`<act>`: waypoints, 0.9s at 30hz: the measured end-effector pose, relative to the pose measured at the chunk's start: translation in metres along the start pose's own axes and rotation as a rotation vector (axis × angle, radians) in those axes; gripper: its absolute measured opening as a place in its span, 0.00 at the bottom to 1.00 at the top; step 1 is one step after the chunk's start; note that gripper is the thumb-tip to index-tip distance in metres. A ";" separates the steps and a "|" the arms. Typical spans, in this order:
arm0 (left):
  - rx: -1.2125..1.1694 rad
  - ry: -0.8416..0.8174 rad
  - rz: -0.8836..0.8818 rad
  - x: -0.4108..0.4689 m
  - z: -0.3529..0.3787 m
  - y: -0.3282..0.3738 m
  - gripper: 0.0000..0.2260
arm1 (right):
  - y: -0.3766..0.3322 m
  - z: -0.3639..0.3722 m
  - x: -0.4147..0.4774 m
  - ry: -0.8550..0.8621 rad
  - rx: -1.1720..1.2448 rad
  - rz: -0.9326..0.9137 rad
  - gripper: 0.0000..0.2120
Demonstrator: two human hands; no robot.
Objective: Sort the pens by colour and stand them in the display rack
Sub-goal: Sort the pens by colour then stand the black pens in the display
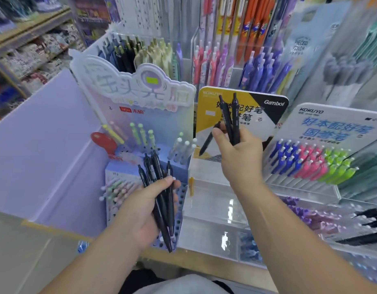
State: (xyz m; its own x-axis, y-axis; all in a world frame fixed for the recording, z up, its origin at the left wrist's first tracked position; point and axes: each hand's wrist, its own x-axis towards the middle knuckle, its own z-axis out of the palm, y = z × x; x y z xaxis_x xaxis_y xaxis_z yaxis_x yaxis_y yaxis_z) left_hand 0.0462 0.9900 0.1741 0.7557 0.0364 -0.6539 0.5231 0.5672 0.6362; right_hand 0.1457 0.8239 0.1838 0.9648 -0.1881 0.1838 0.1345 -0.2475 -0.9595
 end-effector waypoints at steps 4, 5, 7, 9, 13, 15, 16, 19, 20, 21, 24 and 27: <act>-0.001 -0.003 -0.011 0.001 -0.005 0.003 0.09 | 0.004 0.006 0.002 0.007 -0.029 0.001 0.04; 0.003 0.005 -0.009 0.001 -0.006 0.004 0.09 | 0.004 0.007 0.003 0.007 -0.028 0.002 0.04; -0.002 0.019 0.004 0.001 -0.007 0.006 0.12 | 0.002 0.009 0.006 0.004 -0.025 -0.003 0.05; -0.017 0.017 0.012 0.002 -0.008 0.008 0.12 | 0.001 0.012 0.008 -0.001 -0.033 -0.017 0.05; -0.034 0.005 0.011 0.001 -0.009 0.012 0.13 | 0.001 0.015 0.012 -0.011 -0.069 -0.030 0.02; -0.029 0.003 0.012 0.000 -0.009 0.014 0.12 | 0.001 0.013 0.014 -0.025 -0.107 -0.052 0.02; -0.028 0.001 0.012 0.000 -0.009 0.014 0.11 | 0.002 0.012 0.015 -0.038 -0.146 -0.082 0.03; -0.027 0.002 0.008 -0.001 -0.010 0.016 0.11 | 0.007 0.009 0.016 -0.077 -0.270 -0.165 0.05; -0.023 0.002 0.009 0.000 -0.010 0.016 0.11 | 0.010 0.009 0.015 -0.090 -0.284 -0.161 0.06; -0.017 0.002 0.009 0.000 -0.010 0.016 0.12 | 0.013 0.011 0.014 -0.102 -0.282 -0.141 0.06; 0.006 0.007 0.017 0.002 -0.008 0.016 0.16 | 0.017 0.018 0.012 -0.121 -0.253 -0.046 0.07; 0.033 0.012 0.044 0.004 -0.006 0.016 0.21 | 0.019 0.025 0.015 -0.116 -0.196 0.024 0.05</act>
State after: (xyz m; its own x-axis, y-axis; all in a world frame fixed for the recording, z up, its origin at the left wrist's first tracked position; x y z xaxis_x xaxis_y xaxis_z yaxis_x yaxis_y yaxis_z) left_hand 0.0553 1.0041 0.1790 0.7735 0.0703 -0.6299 0.5025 0.5377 0.6770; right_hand 0.1687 0.8403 0.1628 0.9883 -0.0882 0.1246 0.0756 -0.4264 -0.9014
